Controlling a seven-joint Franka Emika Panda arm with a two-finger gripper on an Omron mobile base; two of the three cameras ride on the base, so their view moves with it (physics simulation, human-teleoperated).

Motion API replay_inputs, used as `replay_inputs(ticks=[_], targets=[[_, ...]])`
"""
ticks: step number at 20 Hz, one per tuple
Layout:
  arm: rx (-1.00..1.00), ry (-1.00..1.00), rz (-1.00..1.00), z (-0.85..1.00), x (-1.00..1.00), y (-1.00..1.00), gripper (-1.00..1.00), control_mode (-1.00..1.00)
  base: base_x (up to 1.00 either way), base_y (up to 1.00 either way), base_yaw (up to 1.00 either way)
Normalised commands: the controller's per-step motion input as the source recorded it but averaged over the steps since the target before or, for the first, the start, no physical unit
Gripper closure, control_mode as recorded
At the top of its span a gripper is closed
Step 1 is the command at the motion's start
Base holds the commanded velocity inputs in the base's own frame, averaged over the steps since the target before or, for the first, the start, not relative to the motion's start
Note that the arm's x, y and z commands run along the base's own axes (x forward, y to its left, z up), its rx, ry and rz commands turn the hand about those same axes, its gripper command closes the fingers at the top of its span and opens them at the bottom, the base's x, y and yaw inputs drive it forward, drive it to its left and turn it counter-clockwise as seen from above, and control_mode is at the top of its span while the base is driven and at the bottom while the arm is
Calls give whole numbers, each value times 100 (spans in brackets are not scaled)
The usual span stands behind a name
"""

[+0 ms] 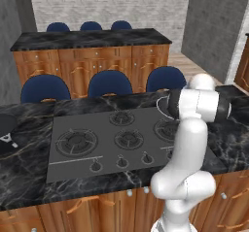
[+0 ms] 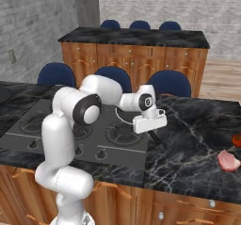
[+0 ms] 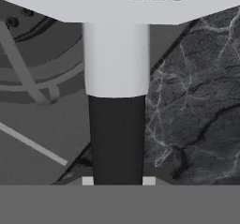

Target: Place both pans onto different burners. Then place the tomato and the steak on different pans.

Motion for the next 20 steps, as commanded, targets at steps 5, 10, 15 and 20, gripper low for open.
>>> replay_inputs(ticks=[5,10,15,20], targets=[[-8,-5,5,39,-86,35,100,-100,0,0,0],[-7,5,10,16,-47,40,100,-100,0,0,0],[-3,3,2,2,-2,-9,100,-100,0,0,0],[0,0,0,0,0,-23,100,-100,0,0,0]])
